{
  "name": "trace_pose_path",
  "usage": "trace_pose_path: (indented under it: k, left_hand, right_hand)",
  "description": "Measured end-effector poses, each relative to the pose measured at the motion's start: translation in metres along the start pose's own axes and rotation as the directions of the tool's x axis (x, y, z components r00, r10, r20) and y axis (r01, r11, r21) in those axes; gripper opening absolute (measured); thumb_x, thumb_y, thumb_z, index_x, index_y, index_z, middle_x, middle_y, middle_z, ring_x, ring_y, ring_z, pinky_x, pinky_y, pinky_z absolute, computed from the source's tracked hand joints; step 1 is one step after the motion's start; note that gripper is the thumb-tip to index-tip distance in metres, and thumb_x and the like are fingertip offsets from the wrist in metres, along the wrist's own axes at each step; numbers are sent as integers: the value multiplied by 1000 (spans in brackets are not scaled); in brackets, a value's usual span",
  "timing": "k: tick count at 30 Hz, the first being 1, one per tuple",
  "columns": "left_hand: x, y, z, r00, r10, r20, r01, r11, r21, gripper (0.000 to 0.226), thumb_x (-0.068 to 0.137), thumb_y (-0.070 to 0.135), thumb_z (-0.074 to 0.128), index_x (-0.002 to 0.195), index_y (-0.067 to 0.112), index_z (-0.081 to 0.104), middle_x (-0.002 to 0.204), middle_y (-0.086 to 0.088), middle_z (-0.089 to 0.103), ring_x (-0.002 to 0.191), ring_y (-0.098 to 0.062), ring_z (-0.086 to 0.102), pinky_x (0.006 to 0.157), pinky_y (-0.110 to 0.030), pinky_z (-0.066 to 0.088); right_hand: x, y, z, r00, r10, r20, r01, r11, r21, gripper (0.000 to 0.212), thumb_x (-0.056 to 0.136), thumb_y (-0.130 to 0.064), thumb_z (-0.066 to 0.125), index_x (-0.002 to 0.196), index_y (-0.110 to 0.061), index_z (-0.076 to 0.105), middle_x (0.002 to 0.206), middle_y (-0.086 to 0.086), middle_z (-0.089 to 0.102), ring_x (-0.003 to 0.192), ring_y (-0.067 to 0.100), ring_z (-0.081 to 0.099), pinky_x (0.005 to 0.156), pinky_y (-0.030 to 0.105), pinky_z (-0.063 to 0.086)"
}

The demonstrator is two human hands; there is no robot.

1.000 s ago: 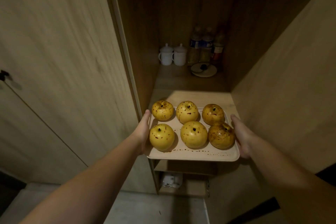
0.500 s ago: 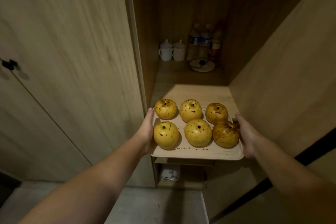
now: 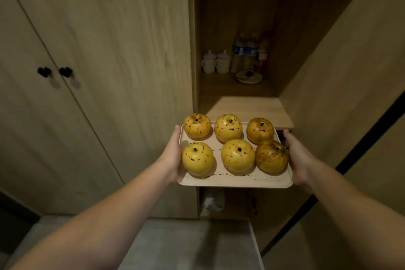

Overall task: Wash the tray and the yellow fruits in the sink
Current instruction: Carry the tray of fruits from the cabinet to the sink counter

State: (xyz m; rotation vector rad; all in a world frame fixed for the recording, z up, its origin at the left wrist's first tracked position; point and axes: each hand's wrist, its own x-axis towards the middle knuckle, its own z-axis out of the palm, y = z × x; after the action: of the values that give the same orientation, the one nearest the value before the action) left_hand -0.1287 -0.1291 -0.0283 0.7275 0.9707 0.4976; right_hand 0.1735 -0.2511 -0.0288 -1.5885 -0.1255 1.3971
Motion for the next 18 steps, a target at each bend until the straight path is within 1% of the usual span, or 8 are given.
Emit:
trace_pose_path:
  k: [3,4,5,8,10,15,16,18]
  left_hand:
    - [-24,3,-30,993,44,-106,-39,998,52,89,87,92,25,106,27,83,114,-17,77,100,-35,76,90,-51,58]
    - [-34,4,-41,990,55,-133,-48,997,54,89,87,92,25,105,27,83,112,-17,78,100,-34,77,91,-50,57]
    - [-44,6,-53,987,60,-151,-53,997,51,89,86,92,25,103,28,84,111,-16,78,98,-33,77,88,-48,59]
    - [-76,10,-93,984,86,-156,-82,996,30,88,89,90,21,102,30,84,111,-15,78,96,-31,78,65,-43,64]
    - [-99,14,-118,978,107,-177,-108,994,5,88,90,89,20,103,29,83,111,-16,78,95,-31,78,60,-43,63]
    - [-156,20,-176,951,152,-268,-178,981,-78,87,91,87,21,100,28,84,109,-16,78,89,-31,78,55,-42,62]
    - [-167,21,-189,942,165,-291,-200,975,-94,87,92,87,20,102,29,84,111,-16,78,91,-31,78,56,-42,62]
    - [-190,21,-213,919,189,-346,-245,961,-128,88,92,86,20,107,27,83,114,-16,77,96,-32,77,59,-42,63]
  right_hand:
    - [-15,10,31,999,1,45,0,999,-37,84,80,-88,45,114,-17,76,112,24,73,94,48,73,77,62,58]
    - [-19,13,42,998,4,67,0,999,-48,84,81,-87,44,115,-17,75,112,24,74,94,47,73,76,61,58]
    - [-23,16,55,996,1,85,4,998,-59,82,83,-87,43,113,-17,75,110,24,74,91,46,73,72,60,59]
    - [-35,26,100,988,-3,153,19,994,-106,77,87,-82,43,103,-14,77,101,24,76,78,44,74,56,55,59]
    - [-40,32,131,982,-5,189,35,987,-154,75,89,-79,45,102,-14,78,100,23,76,77,43,74,55,54,59]
    - [-41,48,210,959,15,283,62,963,-262,75,87,-80,47,88,-15,84,106,20,76,87,42,75,68,54,60]
    - [-40,52,229,950,28,312,66,956,-286,75,86,-82,47,89,-16,83,108,20,76,90,42,75,71,55,60]
    - [-39,58,266,925,53,376,79,941,-328,78,83,-85,45,102,-18,82,113,21,74,97,44,73,80,59,59]
